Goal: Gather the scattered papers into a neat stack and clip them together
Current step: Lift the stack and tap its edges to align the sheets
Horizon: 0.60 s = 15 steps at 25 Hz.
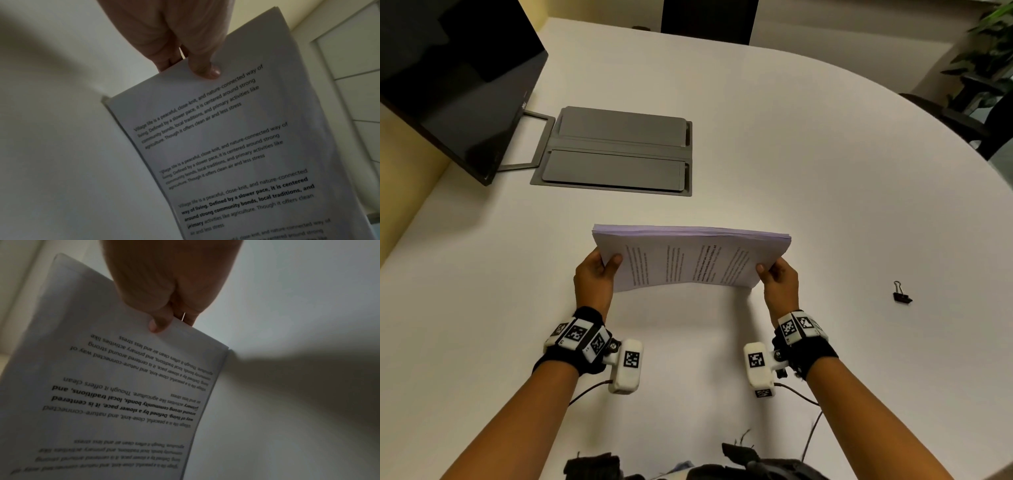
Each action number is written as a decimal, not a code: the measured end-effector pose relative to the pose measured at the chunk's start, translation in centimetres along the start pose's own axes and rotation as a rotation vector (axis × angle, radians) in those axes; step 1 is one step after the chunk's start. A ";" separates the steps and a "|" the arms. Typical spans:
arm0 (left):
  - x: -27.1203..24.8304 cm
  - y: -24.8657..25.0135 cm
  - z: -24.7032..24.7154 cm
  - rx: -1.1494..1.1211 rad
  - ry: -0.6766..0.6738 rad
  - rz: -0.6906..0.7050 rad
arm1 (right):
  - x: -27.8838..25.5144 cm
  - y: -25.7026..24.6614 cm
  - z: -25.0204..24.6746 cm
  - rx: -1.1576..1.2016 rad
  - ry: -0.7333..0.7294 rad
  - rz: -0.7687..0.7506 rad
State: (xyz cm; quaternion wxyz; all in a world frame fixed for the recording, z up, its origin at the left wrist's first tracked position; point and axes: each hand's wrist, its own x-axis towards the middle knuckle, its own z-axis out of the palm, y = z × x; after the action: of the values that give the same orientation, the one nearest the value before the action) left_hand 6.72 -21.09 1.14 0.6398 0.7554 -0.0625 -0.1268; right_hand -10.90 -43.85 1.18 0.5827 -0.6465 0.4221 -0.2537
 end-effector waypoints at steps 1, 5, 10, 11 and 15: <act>0.0 0.1 0.0 -0.011 0.008 0.004 | -0.1 0.0 0.0 0.027 0.008 0.001; 0.2 -0.2 -0.2 0.026 -0.008 0.014 | -0.4 0.6 0.1 0.013 -0.013 0.006; -0.1 0.3 -0.3 0.185 0.064 0.052 | -0.4 0.0 0.0 -0.021 0.042 -0.036; -0.2 1.0 -0.4 0.168 0.106 0.122 | -0.3 -0.6 0.0 -0.033 0.048 -0.072; -0.1 3.8 -0.2 0.376 0.076 0.480 | -0.1 -3.7 -0.2 -0.213 0.046 -0.303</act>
State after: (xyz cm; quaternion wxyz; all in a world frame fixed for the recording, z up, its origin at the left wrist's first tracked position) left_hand 6.98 -21.57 4.94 0.5023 0.8284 -0.2378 0.0700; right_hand -10.20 -44.01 4.78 0.4562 -0.7547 0.3575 -0.3074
